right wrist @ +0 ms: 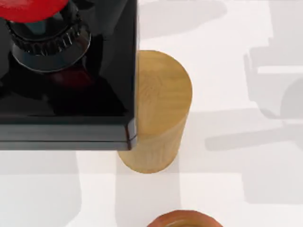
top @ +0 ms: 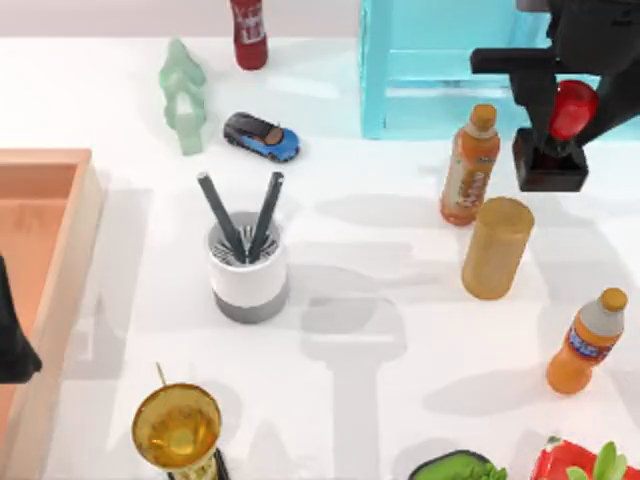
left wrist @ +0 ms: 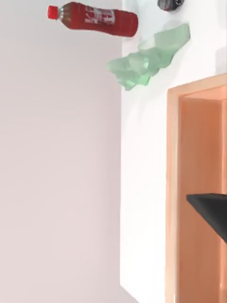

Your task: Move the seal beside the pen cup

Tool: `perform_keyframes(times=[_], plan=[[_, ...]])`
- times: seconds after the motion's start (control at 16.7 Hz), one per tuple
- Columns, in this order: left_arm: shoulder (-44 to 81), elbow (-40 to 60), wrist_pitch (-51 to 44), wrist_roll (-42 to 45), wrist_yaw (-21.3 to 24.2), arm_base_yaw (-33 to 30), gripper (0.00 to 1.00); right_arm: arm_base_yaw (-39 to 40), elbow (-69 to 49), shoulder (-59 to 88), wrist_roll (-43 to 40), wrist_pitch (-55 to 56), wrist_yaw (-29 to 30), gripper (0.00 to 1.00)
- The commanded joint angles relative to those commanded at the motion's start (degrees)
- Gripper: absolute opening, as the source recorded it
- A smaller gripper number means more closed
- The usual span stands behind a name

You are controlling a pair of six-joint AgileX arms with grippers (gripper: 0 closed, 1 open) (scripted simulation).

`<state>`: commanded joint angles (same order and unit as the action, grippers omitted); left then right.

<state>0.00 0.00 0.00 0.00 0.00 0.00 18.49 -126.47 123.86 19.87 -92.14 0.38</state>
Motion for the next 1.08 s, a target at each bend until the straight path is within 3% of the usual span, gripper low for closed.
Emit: perform_keyframes(times=[0.6,1.08], plan=[[0.0,0.0,0.0,0.0,0.0,0.0,1.0,24.9,-7.0,4.3,24.3,2.9,6.5,0.0],[0.0,0.0,0.0,0.0,0.0,0.0,1.0,26.5,-6.3,4.0,26.1,4.1,7.0,0.0]])
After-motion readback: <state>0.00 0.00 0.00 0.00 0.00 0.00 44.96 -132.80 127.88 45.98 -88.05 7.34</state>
